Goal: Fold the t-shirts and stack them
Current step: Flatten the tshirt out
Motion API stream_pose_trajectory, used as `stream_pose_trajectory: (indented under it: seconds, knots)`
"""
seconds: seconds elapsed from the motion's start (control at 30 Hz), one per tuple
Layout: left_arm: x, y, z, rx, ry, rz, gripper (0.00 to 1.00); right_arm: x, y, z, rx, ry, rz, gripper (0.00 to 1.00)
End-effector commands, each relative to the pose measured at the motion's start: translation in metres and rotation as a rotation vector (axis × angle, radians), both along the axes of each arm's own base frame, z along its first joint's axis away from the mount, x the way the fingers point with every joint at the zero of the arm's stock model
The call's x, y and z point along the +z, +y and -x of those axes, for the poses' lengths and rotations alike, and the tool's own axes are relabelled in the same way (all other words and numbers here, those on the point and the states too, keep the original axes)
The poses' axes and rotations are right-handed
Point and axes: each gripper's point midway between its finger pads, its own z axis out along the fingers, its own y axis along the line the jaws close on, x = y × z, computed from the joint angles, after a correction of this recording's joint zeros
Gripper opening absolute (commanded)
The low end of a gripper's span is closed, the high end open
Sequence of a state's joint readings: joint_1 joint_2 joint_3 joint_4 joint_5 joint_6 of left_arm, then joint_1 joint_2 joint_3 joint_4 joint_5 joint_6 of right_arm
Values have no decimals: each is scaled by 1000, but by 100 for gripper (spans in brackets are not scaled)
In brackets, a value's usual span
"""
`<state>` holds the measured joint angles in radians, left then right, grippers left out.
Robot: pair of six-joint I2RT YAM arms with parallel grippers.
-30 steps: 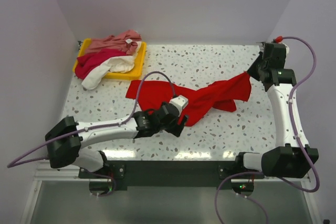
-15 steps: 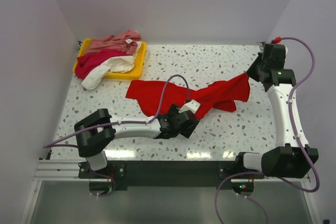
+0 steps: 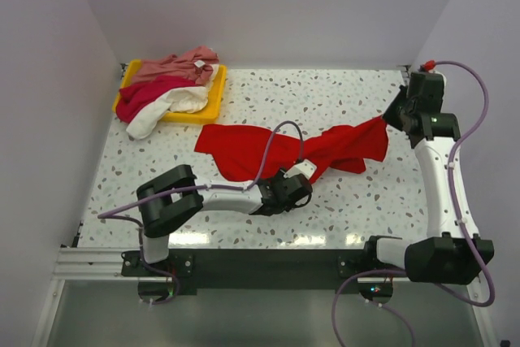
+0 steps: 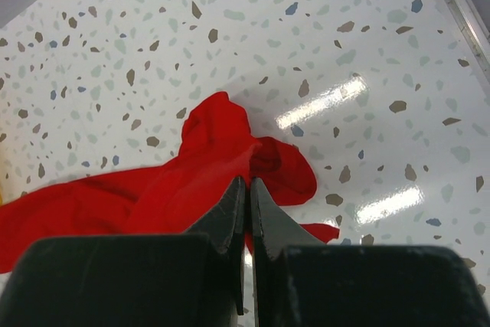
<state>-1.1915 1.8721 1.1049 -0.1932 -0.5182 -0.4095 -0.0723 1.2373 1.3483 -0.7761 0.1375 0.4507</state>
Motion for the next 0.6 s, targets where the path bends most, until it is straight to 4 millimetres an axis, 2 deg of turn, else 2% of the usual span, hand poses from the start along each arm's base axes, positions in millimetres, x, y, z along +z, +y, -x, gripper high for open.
stream_pose_trajectory:
  seconds: [0.0,0.03,0.07,0.1,0.13,0.23,0.33,0.4,0.43,0.5,0.53,0.57]
  knots:
    - [12,-15,-10,-5,-29,59,49,18,0,9,22,-42,30,0]
    - [13,-14,-11,-6,-35,57,44,18,-1,11,27,-38,39,0]
    - [16,-13,-11,-6,-42,60,34,18,-2,12,23,-38,46,0]
    - [16,-12,-12,-7,-45,60,29,21,-2,15,24,-47,51,0]
    - [20,-11,-13,-9,-52,61,19,20,-4,18,20,-38,63,0]
    - [25,0,-18,4,-59,45,2,25,-7,24,12,-48,76,0]
    - [40,11,-21,12,-77,56,0,31,-6,29,12,-63,77,0]
    - [57,16,-19,-1,-81,77,0,38,-5,31,15,-76,76,0]
    - [74,18,-19,-9,-100,102,0,38,-4,33,20,-69,74,0]
    - [89,20,-13,-39,-95,120,0,48,-3,37,24,-92,72,0]
    - [110,22,-11,-60,-114,154,0,51,-3,39,25,-95,71,0]
    - [117,23,-5,-89,-96,160,0,60,-2,41,27,-116,73,0]
